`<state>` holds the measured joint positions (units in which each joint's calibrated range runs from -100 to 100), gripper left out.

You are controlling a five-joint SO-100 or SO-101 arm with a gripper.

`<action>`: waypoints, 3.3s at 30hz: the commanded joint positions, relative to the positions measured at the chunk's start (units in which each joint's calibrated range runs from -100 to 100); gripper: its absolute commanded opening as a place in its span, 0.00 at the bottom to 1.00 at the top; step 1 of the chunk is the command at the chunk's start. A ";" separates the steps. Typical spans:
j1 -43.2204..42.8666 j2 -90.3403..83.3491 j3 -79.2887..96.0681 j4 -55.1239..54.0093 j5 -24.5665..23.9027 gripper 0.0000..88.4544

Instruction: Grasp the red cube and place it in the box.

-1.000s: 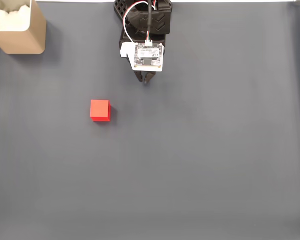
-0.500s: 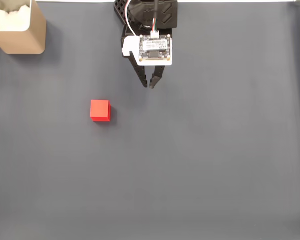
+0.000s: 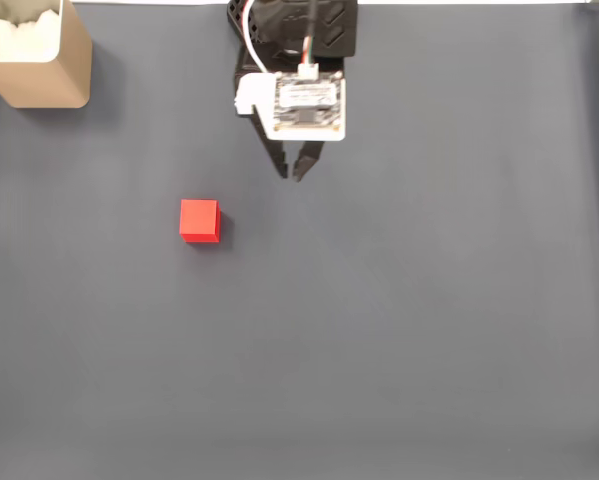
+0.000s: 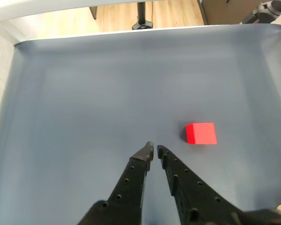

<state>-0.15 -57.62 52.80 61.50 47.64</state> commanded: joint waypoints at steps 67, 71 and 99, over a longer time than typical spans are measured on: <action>26.07 18.45 -19.04 -3.71 12.36 0.35; 25.72 18.19 -17.49 -3.95 12.41 0.37; 23.87 19.23 -8.64 -10.10 11.09 0.44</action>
<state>24.55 -38.69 44.85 52.82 59.07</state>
